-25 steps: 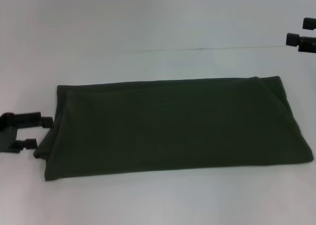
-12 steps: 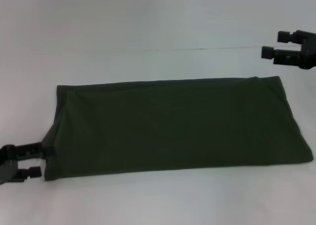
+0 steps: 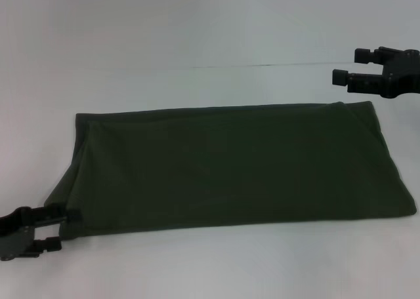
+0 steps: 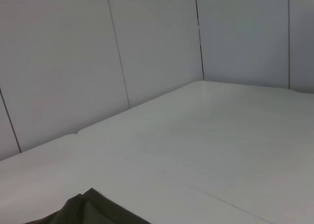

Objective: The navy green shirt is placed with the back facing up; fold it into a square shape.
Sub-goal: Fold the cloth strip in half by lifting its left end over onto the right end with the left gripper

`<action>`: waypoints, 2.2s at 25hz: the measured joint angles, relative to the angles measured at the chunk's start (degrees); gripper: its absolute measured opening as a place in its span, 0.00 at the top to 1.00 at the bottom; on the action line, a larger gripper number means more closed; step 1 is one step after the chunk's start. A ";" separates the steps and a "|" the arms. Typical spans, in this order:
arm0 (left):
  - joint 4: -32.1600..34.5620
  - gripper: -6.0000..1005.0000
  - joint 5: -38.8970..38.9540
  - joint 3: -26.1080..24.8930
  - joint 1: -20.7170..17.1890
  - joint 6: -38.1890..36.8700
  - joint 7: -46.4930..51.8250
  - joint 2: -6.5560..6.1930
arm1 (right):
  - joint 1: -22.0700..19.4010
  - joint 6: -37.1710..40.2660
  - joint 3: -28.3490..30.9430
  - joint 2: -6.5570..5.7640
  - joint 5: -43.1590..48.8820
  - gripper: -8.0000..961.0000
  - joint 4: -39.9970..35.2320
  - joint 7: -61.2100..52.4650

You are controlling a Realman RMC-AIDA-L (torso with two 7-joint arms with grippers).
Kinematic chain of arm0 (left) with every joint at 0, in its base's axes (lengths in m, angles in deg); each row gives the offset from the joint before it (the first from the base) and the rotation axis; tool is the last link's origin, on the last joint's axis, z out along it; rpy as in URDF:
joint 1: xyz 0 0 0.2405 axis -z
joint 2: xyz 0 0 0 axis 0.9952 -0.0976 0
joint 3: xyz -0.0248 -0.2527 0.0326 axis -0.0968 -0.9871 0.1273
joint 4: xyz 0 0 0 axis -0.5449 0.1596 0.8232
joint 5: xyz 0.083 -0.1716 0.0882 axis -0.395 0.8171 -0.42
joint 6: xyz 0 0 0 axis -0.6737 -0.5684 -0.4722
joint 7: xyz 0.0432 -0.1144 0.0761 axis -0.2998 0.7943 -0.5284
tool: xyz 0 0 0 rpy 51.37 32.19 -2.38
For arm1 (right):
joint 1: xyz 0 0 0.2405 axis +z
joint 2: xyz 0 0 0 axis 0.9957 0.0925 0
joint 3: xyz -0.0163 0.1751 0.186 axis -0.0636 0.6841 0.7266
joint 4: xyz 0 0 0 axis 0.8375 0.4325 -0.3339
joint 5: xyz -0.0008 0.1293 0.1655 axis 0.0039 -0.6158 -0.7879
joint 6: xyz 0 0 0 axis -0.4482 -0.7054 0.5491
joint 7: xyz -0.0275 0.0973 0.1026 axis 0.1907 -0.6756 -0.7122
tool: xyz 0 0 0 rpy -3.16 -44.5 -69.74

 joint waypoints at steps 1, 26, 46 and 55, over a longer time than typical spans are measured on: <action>-1.01 0.07 0.04 0.00 0.20 1.07 0.07 0.04 | 0.08 -0.18 0.00 0.01 -0.04 0.07 0.00 0.07; -1.71 0.07 -0.15 -0.01 0.28 5.80 8.78 -0.27 | 0.54 -1.75 -0.01 0.37 -0.28 0.07 0.00 0.01; -5.27 0.07 -0.01 0.04 1.47 9.64 10.54 -0.28 | 0.56 -1.76 0.20 0.61 -0.28 0.07 0.00 0.39; -6.84 0.07 0.08 0.12 2.69 10.70 10.99 -0.49 | 0.66 -1.48 0.41 0.62 -0.39 0.07 0.00 0.40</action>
